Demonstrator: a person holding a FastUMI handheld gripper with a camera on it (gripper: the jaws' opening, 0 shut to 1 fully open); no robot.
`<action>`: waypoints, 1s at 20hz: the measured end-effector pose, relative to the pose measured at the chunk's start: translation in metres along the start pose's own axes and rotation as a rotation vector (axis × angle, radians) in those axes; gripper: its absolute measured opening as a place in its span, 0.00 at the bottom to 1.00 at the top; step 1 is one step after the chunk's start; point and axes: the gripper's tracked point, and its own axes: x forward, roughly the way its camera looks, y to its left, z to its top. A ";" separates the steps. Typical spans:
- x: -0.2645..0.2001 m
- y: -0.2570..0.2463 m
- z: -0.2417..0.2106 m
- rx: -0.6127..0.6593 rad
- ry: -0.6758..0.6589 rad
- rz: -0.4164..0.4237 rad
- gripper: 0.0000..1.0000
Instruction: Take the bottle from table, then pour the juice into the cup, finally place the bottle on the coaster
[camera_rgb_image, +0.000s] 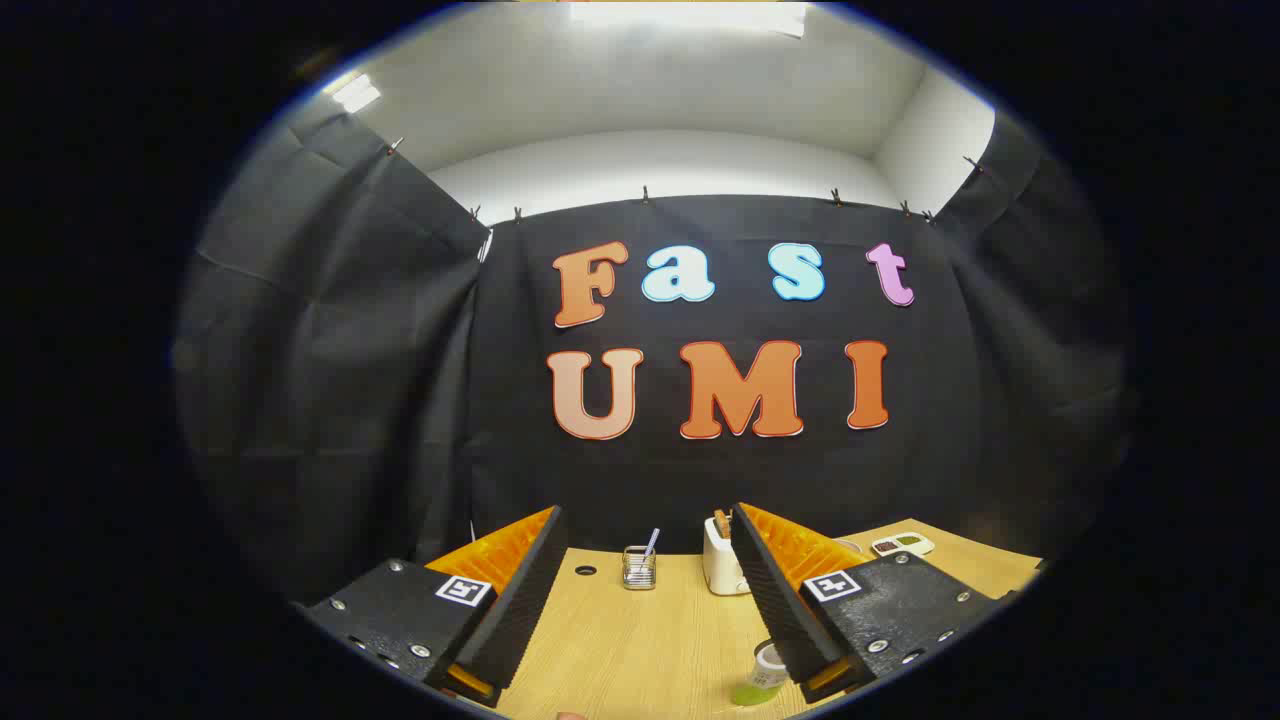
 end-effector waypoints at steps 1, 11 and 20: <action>0.000 0.001 0.000 0.003 0.000 0.002 0.97; 0.006 -0.026 0.005 -0.003 0.025 -0.081 0.98; 0.013 -0.047 -0.010 -0.009 0.067 -0.129 0.98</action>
